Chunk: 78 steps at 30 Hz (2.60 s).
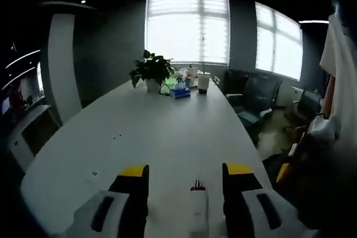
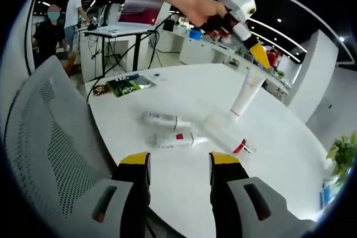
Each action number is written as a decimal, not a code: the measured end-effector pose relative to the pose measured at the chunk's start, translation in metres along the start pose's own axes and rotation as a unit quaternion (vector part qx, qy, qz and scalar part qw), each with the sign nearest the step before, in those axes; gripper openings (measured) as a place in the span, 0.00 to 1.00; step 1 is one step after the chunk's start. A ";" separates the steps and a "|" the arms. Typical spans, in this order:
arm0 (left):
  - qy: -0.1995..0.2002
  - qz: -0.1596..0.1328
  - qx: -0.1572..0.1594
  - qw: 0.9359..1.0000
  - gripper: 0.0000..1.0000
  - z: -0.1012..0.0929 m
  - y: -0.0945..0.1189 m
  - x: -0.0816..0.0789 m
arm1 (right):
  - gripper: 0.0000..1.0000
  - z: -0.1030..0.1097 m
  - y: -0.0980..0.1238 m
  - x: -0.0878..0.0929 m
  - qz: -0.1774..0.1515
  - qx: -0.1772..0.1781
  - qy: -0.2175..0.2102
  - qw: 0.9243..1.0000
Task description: Arrange the skincare products in the storage area until every visible bottle or jar stands upright without overlapping.
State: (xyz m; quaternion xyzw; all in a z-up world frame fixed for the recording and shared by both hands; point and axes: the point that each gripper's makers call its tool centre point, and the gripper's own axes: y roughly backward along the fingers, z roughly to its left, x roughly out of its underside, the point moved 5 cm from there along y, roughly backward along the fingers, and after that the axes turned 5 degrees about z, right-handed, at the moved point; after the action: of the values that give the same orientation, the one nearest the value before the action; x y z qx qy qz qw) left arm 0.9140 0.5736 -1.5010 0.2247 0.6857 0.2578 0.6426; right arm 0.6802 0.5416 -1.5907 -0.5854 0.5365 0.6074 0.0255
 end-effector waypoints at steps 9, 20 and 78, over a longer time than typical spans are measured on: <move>-0.018 0.076 0.041 0.996 0.54 -0.016 -0.029 0.024 | 0.39 0.000 -0.001 0.001 0.002 -0.002 -0.002 1.000; -0.002 0.153 0.053 0.987 0.54 -0.011 -0.059 0.065 | 0.38 0.001 -0.002 0.002 0.010 -0.007 -0.004 1.000; -0.053 0.235 0.024 0.970 0.31 -0.009 -0.143 0.118 | 0.32 0.003 -0.004 0.005 0.024 -0.019 -0.011 0.999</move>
State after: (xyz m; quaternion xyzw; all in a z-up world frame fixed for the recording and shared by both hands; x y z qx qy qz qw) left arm 0.8996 0.5388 -1.6830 0.4087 0.5844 0.3729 0.5937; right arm 0.6790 0.5424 -1.5983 -0.5662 0.5385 0.6240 0.0061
